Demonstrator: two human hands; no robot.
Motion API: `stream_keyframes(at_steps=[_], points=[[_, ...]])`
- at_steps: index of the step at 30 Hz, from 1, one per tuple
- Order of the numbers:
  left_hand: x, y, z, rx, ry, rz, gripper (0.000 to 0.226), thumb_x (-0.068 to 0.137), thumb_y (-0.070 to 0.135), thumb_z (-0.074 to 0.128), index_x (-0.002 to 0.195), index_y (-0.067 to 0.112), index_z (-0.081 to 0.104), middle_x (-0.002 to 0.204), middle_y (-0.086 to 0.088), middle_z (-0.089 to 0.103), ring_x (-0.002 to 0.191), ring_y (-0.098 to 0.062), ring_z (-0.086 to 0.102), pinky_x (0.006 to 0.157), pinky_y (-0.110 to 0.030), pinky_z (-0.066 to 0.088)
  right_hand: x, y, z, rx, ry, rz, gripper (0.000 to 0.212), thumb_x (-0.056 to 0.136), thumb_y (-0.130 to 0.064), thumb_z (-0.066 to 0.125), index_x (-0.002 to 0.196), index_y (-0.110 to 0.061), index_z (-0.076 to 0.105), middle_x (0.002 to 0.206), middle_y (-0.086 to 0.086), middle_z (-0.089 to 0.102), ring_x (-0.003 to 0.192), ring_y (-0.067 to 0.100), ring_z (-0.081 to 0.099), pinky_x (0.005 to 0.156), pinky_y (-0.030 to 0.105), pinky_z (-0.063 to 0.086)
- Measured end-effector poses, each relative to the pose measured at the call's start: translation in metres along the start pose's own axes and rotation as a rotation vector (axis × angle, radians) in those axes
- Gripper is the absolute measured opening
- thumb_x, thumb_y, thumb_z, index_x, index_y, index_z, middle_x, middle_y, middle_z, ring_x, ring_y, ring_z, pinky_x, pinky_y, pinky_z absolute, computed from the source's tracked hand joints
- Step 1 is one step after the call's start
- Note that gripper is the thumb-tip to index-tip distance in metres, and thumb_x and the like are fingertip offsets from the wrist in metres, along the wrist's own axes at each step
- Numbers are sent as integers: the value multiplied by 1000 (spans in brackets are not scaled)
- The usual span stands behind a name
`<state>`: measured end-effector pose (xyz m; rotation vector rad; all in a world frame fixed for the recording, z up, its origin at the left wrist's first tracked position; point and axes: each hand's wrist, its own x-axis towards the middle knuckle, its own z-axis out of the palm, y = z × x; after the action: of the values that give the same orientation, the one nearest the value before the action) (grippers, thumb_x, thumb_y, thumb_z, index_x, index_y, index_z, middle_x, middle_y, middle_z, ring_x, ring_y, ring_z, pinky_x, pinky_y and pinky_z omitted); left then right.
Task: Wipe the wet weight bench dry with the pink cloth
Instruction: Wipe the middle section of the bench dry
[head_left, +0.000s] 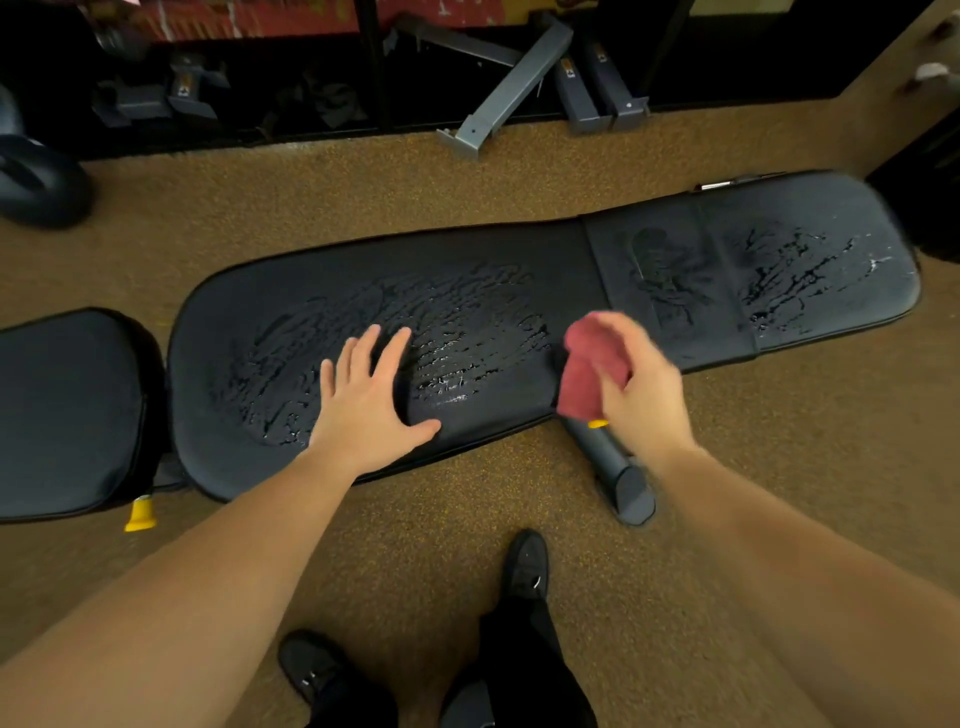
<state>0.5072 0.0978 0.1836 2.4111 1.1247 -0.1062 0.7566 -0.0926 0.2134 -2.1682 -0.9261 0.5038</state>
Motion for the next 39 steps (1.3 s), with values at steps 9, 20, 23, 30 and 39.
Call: stream_keyframes(at_steps=[9,20,23,30,39], points=[[-53,-115,-22,-275,-43,-555,152,50,65,90,160,21,-6,167,-1,-11,154,-24,-10,125,-48,7,-3,25,40,-408,-153,-177,58,105,-27,45,159,-22,27,166,-5,23,151,26,23,123,45,25],[-68,-128,-11,-301,9,-524,154,48,63,91,159,11,-3,166,0,-11,154,-23,-9,126,-44,8,-59,-31,90,-270,-129,-108,63,90,-6,71,146,-28,50,147,-9,53,132,13,44,114,32,36],[-69,-130,-12,-298,15,-504,152,50,61,91,159,11,-2,166,-1,-8,154,-22,-6,125,-43,10,-73,-42,116,-245,-146,-109,64,90,-4,70,146,-29,52,148,-12,52,130,10,43,112,26,34],[-69,-139,-21,-286,0,-476,149,53,50,95,159,13,-4,166,-4,1,154,-25,3,124,-45,16,-90,-80,171,-227,-219,-216,57,89,-3,71,141,-24,59,143,-9,57,125,12,50,116,28,35],[-72,-150,-30,-284,-8,-401,126,64,46,91,159,20,13,164,1,8,152,-27,10,121,-48,23,-71,-89,146,-85,-282,-207,54,91,-6,70,139,-28,60,142,-12,56,130,3,42,115,27,34]])
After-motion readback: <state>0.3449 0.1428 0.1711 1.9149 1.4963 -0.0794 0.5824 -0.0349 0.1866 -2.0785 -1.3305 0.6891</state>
